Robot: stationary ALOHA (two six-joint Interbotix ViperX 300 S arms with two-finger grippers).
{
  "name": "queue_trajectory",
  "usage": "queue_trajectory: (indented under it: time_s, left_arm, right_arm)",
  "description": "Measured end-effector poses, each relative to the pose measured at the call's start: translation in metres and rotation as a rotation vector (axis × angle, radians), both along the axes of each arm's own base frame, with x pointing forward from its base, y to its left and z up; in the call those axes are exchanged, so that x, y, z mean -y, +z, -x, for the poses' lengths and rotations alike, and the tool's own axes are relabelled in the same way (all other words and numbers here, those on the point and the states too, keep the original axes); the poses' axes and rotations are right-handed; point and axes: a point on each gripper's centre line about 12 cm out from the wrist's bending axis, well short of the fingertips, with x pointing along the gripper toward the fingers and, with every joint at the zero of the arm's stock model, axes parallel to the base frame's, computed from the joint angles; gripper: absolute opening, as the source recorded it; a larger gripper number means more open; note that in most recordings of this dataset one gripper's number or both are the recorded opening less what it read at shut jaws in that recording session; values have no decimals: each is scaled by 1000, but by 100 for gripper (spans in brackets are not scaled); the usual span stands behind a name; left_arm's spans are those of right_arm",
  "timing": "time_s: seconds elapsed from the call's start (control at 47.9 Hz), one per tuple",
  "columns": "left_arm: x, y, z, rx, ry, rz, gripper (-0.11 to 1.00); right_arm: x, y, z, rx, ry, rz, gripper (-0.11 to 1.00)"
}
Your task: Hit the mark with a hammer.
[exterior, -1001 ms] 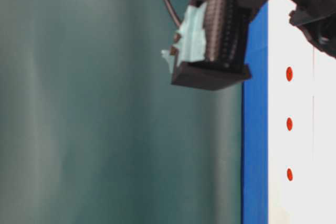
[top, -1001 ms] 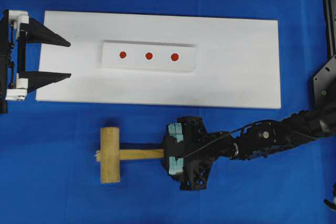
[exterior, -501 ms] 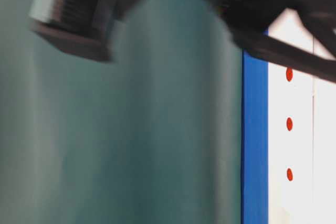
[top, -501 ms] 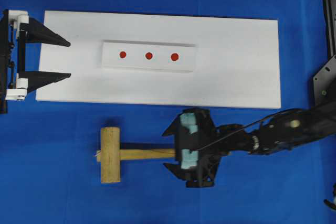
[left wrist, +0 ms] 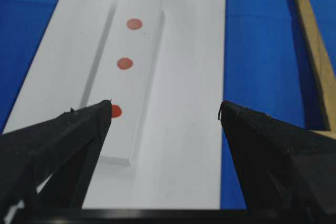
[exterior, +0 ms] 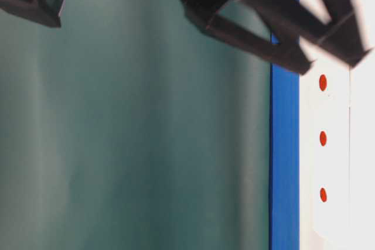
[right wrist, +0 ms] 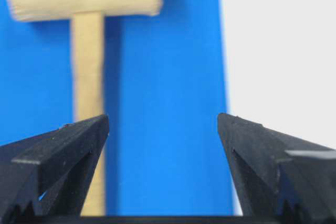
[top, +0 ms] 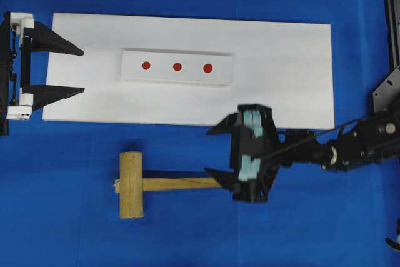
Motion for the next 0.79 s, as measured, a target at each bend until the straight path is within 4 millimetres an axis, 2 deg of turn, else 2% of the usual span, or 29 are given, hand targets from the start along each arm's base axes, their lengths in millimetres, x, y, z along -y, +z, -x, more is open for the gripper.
queue_trajectory:
  time_s: [0.271, 0.375, 0.584, 0.793]
  left_arm:
    - [0, -1, 1, -3, 0, 0, 81]
    - [0, -1, 1, -3, 0, 0, 81]
    - [0, -1, 1, -5, -1, -1, 81]
    - [0, 2, 1, 7, -5, -9, 81]
  right_arm:
    - [64, 7, 5, 2, -68, 46, 81]
    - [82, 9, 8, 13, -68, 28, 81]
    - [92, 16, 16, 38, -57, 12, 81]
    - [96, 32, 50, 84, -57, 37, 81]
